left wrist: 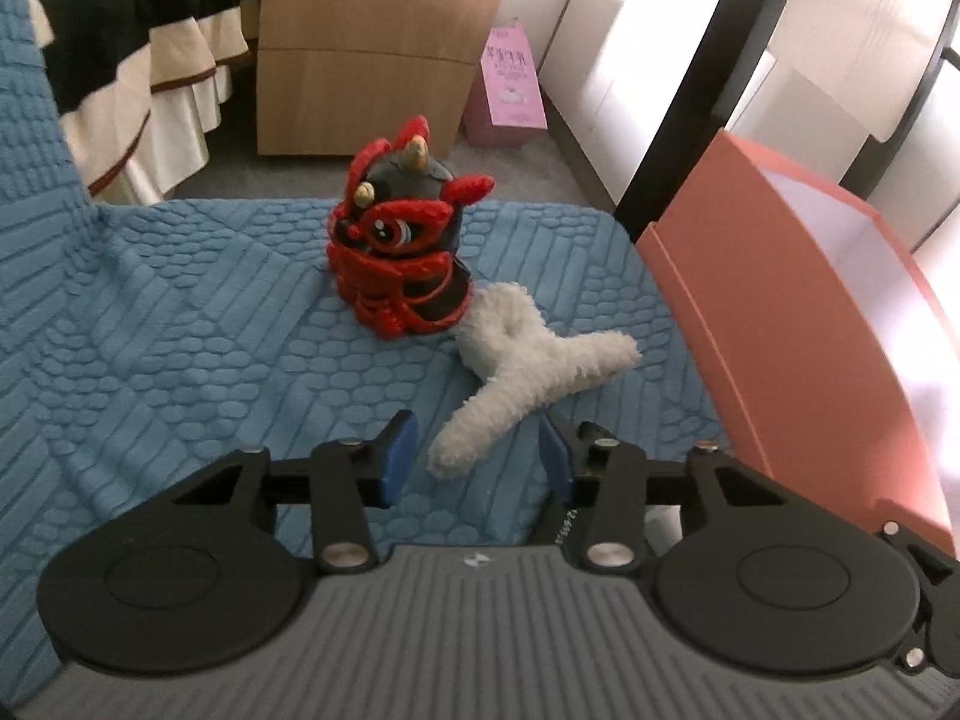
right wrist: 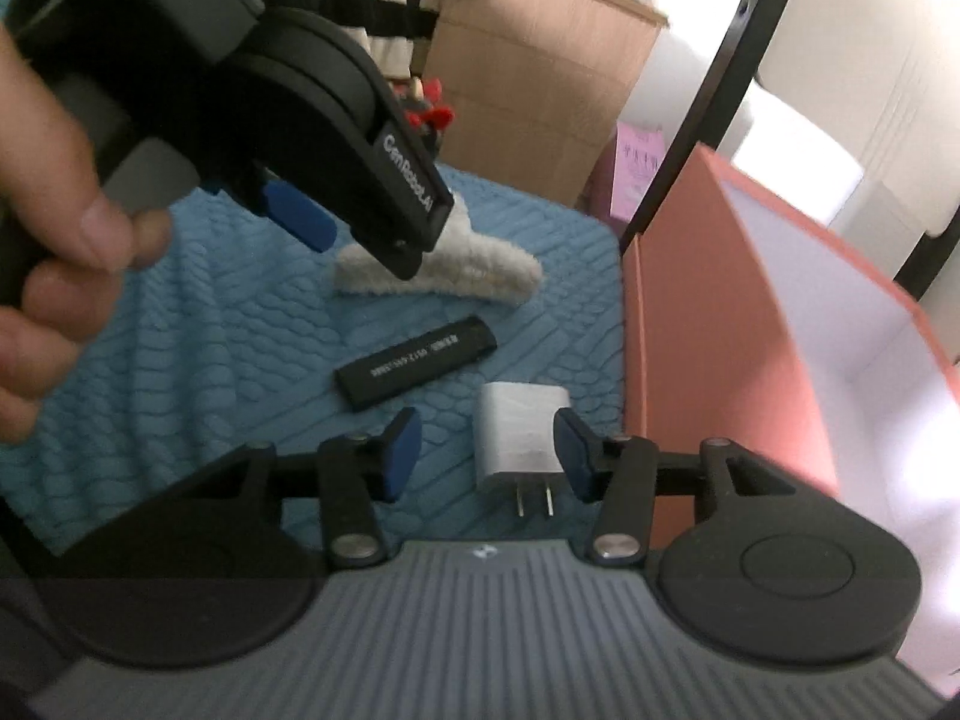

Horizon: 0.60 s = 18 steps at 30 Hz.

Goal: Organize rigid objects
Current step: 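Grasp the second white charger with the right tool while the left grasps the white plush toy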

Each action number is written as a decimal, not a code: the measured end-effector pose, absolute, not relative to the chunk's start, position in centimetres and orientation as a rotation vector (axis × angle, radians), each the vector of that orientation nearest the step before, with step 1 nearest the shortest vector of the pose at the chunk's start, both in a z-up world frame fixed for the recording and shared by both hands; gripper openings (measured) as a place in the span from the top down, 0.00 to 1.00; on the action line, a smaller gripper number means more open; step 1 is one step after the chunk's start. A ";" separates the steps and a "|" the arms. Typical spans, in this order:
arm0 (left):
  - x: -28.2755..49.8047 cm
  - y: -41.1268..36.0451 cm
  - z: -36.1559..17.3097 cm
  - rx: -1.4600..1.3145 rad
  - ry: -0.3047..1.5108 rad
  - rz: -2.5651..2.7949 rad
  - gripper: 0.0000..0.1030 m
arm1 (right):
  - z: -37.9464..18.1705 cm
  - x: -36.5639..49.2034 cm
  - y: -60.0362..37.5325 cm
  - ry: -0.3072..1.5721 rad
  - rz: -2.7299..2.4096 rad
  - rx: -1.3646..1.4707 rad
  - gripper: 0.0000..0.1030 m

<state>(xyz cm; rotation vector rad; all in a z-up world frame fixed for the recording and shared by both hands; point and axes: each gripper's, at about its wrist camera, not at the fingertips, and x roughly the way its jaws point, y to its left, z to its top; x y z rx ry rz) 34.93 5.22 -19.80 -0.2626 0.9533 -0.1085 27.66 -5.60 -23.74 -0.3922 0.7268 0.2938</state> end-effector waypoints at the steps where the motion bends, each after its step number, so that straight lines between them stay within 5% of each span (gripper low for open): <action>1: 35.2 5.2 -20.0 -0.265 0.960 -0.115 0.53 | -23.9 28.0 -5.8 0.729 0.285 -0.396 0.50; 7: 36.1 4.6 -21.0 -0.234 0.979 -0.128 0.70 | -23.9 28.9 -5.9 0.726 0.259 -0.368 0.50; 18: 35.6 3.4 -21.2 -0.179 0.958 -0.138 0.82 | -24.9 29.7 -6.0 0.830 0.273 -0.392 0.51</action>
